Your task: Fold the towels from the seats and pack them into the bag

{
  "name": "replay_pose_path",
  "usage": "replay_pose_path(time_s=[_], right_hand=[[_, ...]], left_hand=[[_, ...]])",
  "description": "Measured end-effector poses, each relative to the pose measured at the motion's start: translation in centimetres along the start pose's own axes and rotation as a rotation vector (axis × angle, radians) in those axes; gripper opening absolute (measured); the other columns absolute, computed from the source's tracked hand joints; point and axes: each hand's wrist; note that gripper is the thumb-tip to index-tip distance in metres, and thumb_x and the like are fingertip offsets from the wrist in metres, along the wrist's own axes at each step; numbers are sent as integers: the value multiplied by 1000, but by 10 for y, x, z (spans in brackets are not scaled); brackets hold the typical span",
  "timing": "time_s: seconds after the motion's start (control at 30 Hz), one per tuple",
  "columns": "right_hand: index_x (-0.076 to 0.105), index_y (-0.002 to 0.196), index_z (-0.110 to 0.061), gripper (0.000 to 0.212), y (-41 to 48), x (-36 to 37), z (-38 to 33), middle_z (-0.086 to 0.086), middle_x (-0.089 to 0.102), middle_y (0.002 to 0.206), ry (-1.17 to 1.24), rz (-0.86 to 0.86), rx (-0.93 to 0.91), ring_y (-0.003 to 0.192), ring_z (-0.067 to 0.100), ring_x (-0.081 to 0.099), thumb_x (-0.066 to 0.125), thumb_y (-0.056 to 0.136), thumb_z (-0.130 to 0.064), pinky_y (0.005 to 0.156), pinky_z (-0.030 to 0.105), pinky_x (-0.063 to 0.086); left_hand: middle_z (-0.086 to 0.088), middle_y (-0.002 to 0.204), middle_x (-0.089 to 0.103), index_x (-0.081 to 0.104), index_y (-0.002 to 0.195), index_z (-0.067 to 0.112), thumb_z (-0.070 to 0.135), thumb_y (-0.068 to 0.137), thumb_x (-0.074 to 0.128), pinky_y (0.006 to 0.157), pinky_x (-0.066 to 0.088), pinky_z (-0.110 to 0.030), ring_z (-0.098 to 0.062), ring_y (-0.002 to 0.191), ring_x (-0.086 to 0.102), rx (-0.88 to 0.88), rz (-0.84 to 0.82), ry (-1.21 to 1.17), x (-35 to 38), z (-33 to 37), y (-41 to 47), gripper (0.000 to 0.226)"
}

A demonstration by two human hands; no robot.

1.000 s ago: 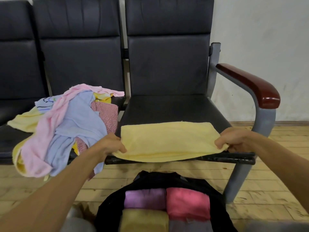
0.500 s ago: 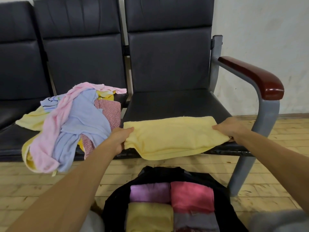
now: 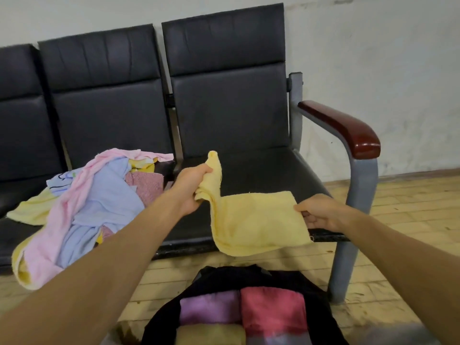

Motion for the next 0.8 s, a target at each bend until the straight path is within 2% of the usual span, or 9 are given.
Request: replay_pose_path(time_s=[0.07,0.13,0.3,0.4,0.5,0.57,0.7,0.77,0.8], right_hand=[[59,118,4,24,-2,-2,0,17,69,110,27,-21,10,95,27,68,57,96,-5,68,33,57],[59,119,5,25,-2,-4,1,18,69,112,66,-35,18,94,26,68,55,97,-5,66,32,57],[61,116,2,22,-3,-5,0,16,70,109,112,-57,35,93,26,69,50,100,-8,68,33,57],[65,100,-2,24,-4,-6,0,14,70,100,136,-73,33,88,25,68,46,103,-16,71,34,58],[63,97,-4,30,-3,-4,-1,13,66,99,97,-62,-6,83,24,66,46,103,-28,75,35,57],[60,112,-4,40,-2,0,-3,12,66,103,36,-43,-29,88,25,67,48,101,-40,76,35,58],[44,137,-6,58,0,8,-4,8,61,115,-97,54,-71,102,27,62,57,95,-45,80,36,54],[52,124,-7,47,1,12,-4,8,60,117,-225,91,-113,101,26,60,65,92,-39,79,36,54],[56,108,-9,34,0,15,-4,7,61,106,-297,113,-134,91,23,59,67,90,-35,70,33,53]], left_hand=[[-14,112,60,47,110,15,19,93,57,87,54,-40,-29,101,62,-5,-29,127,34,-1,-2,20],[-11,107,62,54,97,12,18,93,56,87,52,-41,-27,97,62,-13,-51,246,62,-9,-2,8],[-3,68,46,54,77,13,13,91,50,61,37,-32,-16,62,46,-12,-114,445,112,-41,-3,15],[-10,81,51,54,89,12,15,96,46,62,43,-32,-21,69,52,-42,-302,543,127,-59,-8,11],[-14,97,61,50,111,17,19,102,43,73,55,-35,-22,71,64,-92,-456,445,126,-67,-12,11],[-15,102,66,42,123,26,14,102,44,74,57,-34,-22,76,68,-32,-411,349,115,-67,-11,24],[-5,101,66,63,122,17,8,98,47,76,54,-29,-18,90,66,171,-83,514,63,-68,-8,31],[0,100,65,66,115,23,10,97,48,80,52,-30,-17,95,62,212,19,557,35,-71,-13,28],[2,101,64,66,113,25,11,97,48,80,51,-29,-16,96,61,215,46,557,23,-73,-17,28]])
Point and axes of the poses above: each hand's wrist, its own y-axis towards the middle knuckle, its own x-axis out of the palm, z = x × y
